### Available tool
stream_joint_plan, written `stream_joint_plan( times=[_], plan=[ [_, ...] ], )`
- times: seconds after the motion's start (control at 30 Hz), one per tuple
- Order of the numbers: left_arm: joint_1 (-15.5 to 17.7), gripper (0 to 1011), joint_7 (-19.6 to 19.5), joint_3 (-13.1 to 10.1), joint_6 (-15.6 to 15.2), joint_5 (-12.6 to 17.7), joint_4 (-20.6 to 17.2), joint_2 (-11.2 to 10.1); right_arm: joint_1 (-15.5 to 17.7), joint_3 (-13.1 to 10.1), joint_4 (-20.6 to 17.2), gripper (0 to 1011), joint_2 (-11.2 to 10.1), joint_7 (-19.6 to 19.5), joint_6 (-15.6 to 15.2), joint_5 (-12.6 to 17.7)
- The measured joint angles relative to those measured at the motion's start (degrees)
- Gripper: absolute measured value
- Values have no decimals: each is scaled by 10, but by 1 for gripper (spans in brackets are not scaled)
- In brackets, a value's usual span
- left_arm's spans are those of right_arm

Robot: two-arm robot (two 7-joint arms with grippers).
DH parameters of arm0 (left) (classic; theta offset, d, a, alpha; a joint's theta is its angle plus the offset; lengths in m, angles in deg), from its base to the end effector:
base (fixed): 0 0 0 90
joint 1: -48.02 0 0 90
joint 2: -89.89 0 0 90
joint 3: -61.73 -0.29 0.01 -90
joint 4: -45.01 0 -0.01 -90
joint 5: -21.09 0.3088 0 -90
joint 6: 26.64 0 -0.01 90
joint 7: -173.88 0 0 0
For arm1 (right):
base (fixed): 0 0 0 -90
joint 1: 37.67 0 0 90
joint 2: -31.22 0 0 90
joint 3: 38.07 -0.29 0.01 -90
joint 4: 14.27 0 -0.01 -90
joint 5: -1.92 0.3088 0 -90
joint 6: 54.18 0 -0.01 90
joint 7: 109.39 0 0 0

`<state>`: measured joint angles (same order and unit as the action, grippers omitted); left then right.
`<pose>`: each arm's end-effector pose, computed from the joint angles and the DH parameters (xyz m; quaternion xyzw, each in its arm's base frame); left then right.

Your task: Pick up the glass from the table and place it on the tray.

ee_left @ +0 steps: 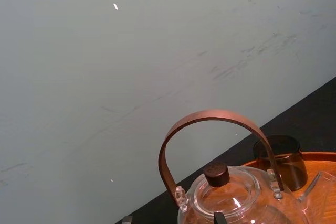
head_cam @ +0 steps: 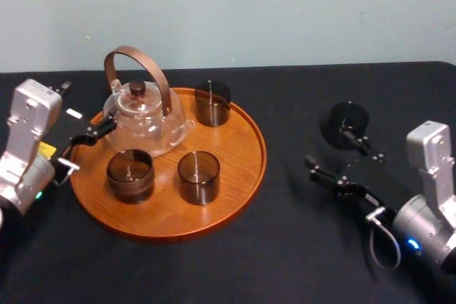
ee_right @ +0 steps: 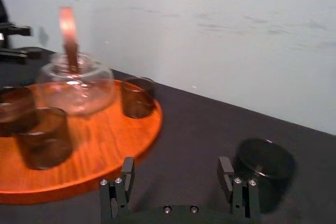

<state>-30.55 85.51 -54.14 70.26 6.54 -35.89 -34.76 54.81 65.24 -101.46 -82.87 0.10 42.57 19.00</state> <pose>0.3581 0.0827 -0.3023 0.1416 -0.1324 0.5800 0.7912 0.3051 -0.0598 -0.3313 -0.0605 -0.0102 -0.4875 0.8710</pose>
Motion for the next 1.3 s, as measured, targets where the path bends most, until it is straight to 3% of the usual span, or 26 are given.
stream_joint_plan(
  times=[0.6,1.3],
  plan=[
    [0,1001,0,0,0,0,0,0,-22,-44,47,1002,14,-8,-21,1],
    [0,1001,0,0,0,0,0,0,-88,-53,125,1002,31,-3,-36,-3]
  ],
)
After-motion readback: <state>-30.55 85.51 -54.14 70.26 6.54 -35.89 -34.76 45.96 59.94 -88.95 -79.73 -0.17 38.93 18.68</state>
